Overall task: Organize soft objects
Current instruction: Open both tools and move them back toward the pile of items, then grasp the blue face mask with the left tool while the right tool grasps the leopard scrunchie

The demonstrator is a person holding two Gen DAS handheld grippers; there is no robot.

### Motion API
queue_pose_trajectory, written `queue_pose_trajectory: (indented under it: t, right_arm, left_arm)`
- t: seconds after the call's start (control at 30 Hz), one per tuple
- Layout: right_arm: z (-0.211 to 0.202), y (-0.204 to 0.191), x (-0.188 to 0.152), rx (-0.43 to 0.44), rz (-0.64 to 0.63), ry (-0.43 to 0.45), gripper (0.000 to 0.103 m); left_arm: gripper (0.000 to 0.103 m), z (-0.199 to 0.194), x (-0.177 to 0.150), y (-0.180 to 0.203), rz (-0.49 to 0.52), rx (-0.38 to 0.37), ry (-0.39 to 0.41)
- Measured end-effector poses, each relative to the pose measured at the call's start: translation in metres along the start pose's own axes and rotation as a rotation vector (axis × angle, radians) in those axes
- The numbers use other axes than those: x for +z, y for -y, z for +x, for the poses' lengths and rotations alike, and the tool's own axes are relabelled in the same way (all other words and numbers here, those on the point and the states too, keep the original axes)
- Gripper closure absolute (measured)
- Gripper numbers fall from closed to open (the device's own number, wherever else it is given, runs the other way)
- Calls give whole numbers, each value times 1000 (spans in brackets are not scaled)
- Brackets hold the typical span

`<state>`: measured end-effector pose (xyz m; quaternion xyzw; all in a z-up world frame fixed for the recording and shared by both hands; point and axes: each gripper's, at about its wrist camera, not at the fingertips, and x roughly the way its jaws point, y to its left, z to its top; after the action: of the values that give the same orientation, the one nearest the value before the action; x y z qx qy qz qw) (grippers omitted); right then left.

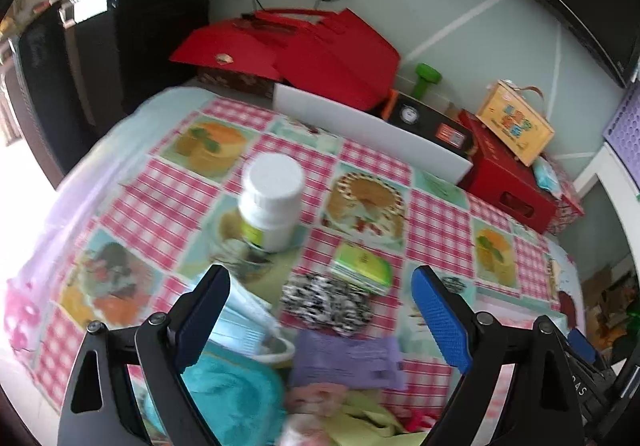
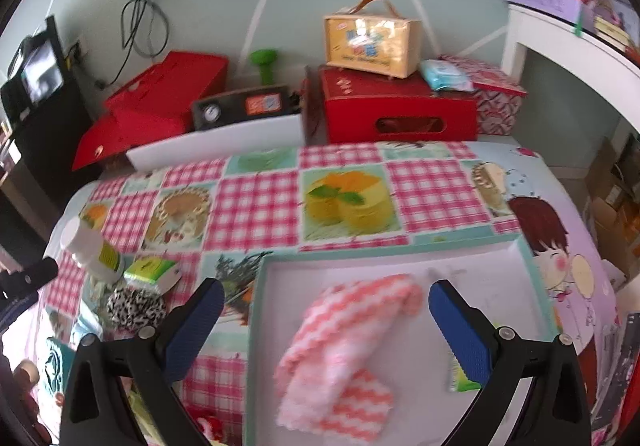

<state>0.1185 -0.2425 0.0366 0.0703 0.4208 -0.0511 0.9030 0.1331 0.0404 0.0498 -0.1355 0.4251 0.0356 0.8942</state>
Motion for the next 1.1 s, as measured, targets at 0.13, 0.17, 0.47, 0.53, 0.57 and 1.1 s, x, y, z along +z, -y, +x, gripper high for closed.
queue_pose_trajectory:
  t: [0.13, 0.17, 0.47, 0.53, 0.57, 1.1]
  right_arm:
    - [3, -19, -3, 36, -29, -5, 0]
    - [4, -23, -4, 48, -30, -7, 0]
    - [14, -59, -12, 103, -95, -52, 0]
    - [16, -64, -14, 117, -111, -60, 0]
    - [17, -65, -15, 124, -117, -66, 0]
    - [36, -95, -25, 223, -184, -138, 0]
  left_arm:
    - [11, -5, 2, -14, 0, 33, 17]
    - [11, -5, 3, -17, 2, 43, 14]
    - [11, -12, 9, -59, -35, 182, 33]
    - [11, -11, 9, -64, -39, 197, 26]
    - [11, -10, 9, -67, -41, 203, 23]
    - [11, 22, 5, -74, -60, 108, -154]
